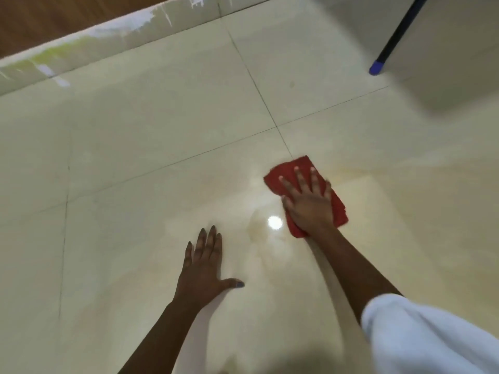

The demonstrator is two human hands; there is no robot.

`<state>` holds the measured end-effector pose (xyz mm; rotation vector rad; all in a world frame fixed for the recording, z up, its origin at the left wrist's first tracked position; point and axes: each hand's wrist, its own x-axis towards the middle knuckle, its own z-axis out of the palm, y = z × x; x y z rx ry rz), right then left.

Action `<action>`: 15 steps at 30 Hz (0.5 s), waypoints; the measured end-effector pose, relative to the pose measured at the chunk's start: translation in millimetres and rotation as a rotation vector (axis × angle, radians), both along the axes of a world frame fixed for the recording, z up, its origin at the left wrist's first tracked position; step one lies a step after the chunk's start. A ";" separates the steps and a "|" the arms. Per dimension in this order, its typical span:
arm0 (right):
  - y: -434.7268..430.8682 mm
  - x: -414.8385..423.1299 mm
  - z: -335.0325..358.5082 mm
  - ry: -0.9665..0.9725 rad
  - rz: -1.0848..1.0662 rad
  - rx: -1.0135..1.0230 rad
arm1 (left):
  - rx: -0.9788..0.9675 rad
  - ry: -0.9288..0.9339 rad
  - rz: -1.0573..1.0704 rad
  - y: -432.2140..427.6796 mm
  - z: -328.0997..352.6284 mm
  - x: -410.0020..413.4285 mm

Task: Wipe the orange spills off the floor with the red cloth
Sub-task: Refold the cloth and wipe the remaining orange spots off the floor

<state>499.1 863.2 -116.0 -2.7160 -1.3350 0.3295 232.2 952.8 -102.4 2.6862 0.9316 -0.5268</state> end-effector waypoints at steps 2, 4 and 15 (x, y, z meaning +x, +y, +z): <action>28.5 -37.8 2.6 0.036 0.132 0.025 | -0.012 -0.004 0.029 -2.8 -0.6 -2.5; 25.9 -85.3 1.6 0.049 0.332 0.025 | -0.028 -0.004 0.050 -4.7 -1.1 -8.3; -37.1 -64.1 2.1 0.018 0.213 -0.049 | -0.062 0.011 0.033 -17.0 7.7 1.3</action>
